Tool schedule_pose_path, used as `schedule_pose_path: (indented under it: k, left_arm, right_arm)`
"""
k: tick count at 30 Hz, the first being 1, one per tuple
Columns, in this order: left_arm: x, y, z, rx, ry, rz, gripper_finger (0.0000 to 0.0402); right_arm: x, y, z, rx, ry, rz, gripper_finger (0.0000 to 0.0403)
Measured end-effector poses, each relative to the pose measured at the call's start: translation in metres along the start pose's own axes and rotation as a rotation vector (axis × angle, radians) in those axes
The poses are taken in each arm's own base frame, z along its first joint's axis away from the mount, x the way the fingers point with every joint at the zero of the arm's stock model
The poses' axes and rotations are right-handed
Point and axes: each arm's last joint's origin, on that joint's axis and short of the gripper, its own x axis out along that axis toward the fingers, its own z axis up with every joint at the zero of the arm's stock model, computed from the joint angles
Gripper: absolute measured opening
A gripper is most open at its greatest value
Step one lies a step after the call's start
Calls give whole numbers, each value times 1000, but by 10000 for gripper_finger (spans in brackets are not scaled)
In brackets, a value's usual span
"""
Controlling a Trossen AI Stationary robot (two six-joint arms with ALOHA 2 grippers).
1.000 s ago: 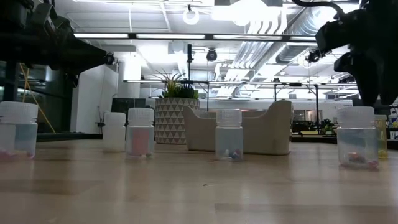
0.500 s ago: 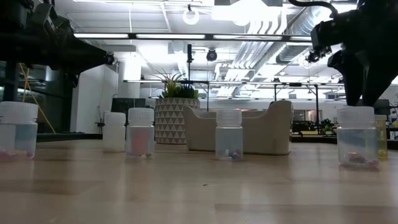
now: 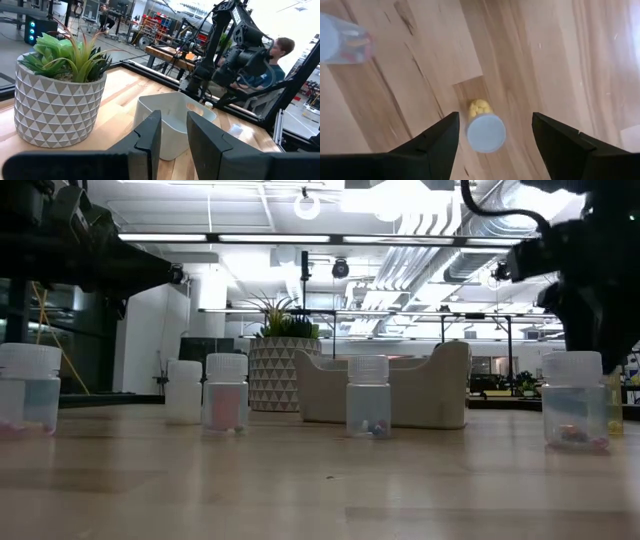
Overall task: Pick and place pill bottles into a basket
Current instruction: Put the yellow pill bottle into the white bin
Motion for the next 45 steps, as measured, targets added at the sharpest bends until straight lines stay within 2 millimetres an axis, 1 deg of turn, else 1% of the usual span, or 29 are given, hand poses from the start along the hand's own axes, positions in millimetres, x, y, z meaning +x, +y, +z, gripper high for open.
schedule_pose_path:
  k: [3,7,16,20,33,42,45]
  left_arm:
    - [0,0,0,1,0,1,129]
    - [0,0,0,0,0,1,129]
    - [0,0,0,0,0,3,129]
    - [0,0,0,0,-1,3,129]
    - [0,0,0,1,-1,3,129]
    - [0,0,0,1,-1,3,129]
    - [0,0,0,1,-1,3,129]
  right_arm:
    - [9,-1,-6,-4,39,25,240]
    - [15,-3,-10,37,56,26,239]
    - [14,0,-7,46,19,50,238]
    - [14,0,-7,39,23,52,232]
    - [14,0,-7,35,32,69,174]
    - [14,1,-7,57,36,81,120]
    - [14,1,-6,58,34,82,108]
